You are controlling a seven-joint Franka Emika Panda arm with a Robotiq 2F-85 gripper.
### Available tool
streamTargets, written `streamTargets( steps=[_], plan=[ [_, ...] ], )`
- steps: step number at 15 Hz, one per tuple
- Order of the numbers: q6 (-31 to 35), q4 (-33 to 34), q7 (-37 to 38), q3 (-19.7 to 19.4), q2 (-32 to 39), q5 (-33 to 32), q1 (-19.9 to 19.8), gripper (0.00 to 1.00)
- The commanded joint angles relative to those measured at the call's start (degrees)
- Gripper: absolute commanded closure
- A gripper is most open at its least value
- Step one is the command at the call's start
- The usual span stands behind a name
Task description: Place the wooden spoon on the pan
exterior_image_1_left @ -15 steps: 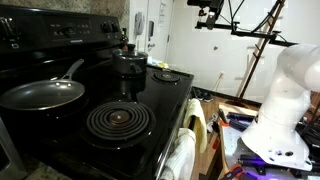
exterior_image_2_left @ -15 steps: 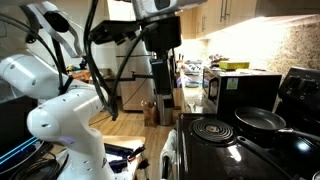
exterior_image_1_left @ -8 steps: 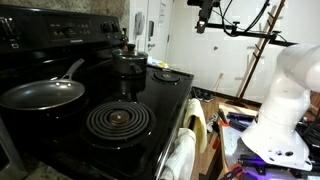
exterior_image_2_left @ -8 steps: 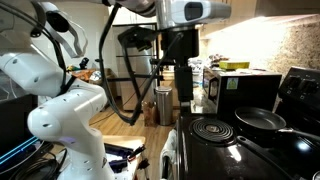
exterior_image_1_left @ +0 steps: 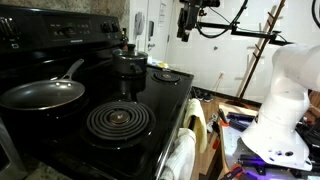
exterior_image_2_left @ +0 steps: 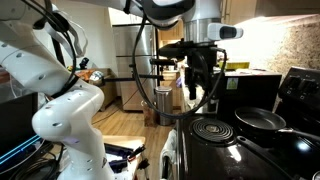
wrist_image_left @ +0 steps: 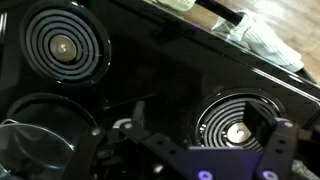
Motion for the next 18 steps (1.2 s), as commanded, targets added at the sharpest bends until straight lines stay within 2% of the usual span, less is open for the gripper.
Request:
streamTargets(
  steps=[1,6,10,14,18],
  plan=[
    [-0.1,0.3,-1.2,1.1,0.8,0.5,-0.2,0.0],
    [-0.3,1.1,-2.2,2.0,2.4,-0.4,0.2,0.0],
    [5.2,1.6,-12.0,1.6,7.4,3.4,5.4,0.0],
    [11.4,3.4,-19.1,3.6,14.7,8.6,10.4,0.0],
    [12.9,7.2,-28.5,6.6,22.7,13.9,12.9,0.0]
  ],
)
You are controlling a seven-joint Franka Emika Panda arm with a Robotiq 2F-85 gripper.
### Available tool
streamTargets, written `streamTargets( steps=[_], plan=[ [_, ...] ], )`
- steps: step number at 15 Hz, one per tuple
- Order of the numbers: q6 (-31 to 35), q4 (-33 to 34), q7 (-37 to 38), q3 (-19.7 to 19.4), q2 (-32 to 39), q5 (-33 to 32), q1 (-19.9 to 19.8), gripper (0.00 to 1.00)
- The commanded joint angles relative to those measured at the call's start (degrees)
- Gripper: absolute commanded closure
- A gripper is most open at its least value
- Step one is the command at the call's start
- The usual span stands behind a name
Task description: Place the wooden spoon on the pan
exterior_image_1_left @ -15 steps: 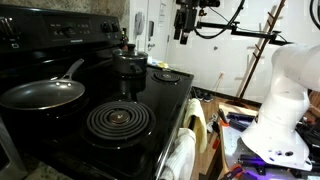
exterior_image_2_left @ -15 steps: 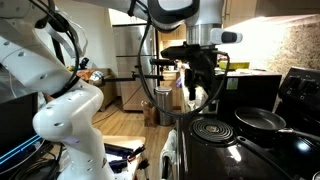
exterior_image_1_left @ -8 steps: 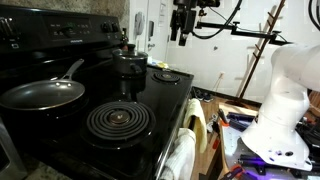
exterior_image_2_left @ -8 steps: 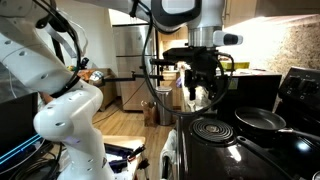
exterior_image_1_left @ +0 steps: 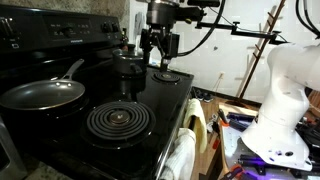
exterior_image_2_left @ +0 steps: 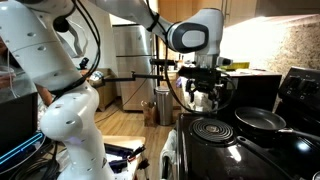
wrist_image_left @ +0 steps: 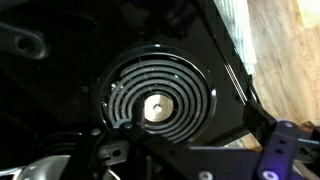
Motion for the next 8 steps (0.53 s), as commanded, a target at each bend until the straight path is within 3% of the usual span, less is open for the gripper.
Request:
streamTargets(
  steps=[1,3,4,8],
  plan=[
    [0.0,5.4,-10.3,2.6,8.0,5.1,0.7,0.0],
    [-2.0,7.7,-14.6,4.3,10.6,5.4,-0.3,0.0],
    [-0.4,4.7,-9.8,5.4,7.6,4.2,-1.5,0.0],
    [-0.3,5.4,-10.1,6.4,8.9,4.1,-2.3,0.0]
  ],
)
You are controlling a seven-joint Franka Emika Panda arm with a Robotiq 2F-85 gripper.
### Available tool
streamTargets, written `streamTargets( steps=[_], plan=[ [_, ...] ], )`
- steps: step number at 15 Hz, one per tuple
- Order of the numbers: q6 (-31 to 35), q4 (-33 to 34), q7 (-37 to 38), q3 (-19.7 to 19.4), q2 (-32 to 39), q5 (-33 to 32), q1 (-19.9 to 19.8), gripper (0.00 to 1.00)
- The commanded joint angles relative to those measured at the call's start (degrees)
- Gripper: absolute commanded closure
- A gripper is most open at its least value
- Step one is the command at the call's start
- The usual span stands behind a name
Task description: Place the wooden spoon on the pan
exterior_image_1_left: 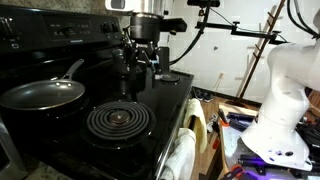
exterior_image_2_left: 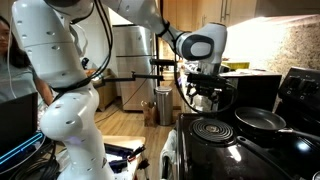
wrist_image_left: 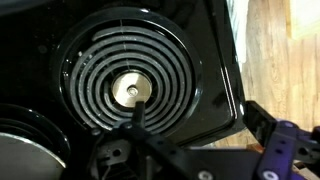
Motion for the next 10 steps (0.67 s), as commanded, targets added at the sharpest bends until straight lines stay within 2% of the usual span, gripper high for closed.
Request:
streamTargets(
  steps=[1,4,10],
  plan=[
    [-1.0,0.6,-0.2,2.5,0.4,-1.5,-2.4,0.0],
    [-0.7,3.9,-6.5,4.2,4.9,-0.2,-1.5,0.0],
    [-1.6,14.7,-15.2,10.5,16.9,-1.1,-1.2,0.0]
  ],
)
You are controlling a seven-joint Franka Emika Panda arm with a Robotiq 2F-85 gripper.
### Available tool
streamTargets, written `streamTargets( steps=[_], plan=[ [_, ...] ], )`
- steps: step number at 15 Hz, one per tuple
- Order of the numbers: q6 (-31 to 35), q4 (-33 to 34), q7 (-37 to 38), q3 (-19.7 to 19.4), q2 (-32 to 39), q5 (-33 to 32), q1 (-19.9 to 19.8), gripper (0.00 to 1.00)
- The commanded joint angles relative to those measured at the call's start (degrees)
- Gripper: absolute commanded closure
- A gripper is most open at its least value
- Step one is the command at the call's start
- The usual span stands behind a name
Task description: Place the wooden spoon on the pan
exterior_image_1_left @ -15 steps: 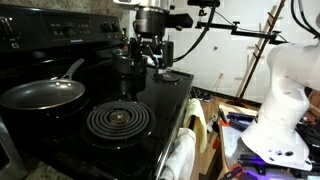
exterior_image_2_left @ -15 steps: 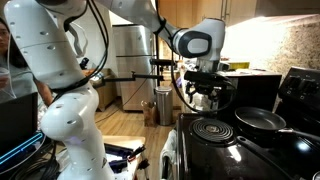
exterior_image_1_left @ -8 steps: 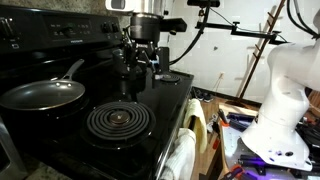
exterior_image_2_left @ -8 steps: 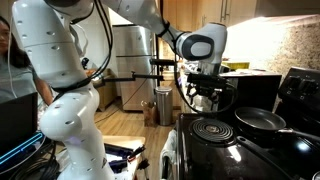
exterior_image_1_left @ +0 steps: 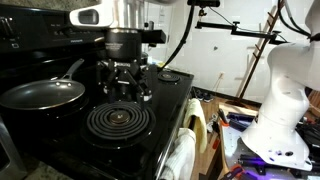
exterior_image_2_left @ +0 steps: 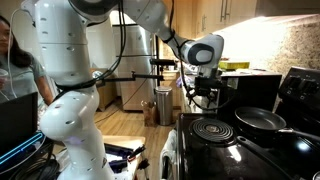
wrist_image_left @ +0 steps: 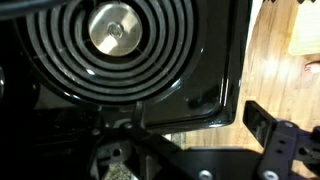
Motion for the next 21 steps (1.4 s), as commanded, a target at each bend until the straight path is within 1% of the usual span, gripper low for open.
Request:
streamTargets(
  steps=[1,4,8,11,12,13,17,21],
  plan=[
    [-1.7,8.2,-5.1,3.4,8.0,-1.1,-0.9,0.0],
    [-2.8,13.1,-5.0,5.6,13.1,-0.8,-0.9,0.0],
    [-3.0,18.6,-1.3,7.4,19.0,-1.3,0.0,0.0],
    [-3.6,21.5,-0.8,8.9,22.1,-0.6,0.2,0.0],
    [-4.1,21.7,-1.3,9.4,22.2,-0.4,-0.1,0.0],
    [-1.9,19.5,-1.9,9.3,21.1,-0.8,-0.6,0.0],
    [-2.0,19.9,-1.9,9.5,21.8,-0.7,-0.7,0.0],
    [-3.5,19.7,0.7,10.4,21.8,-1.2,1.0,0.0]
  ],
)
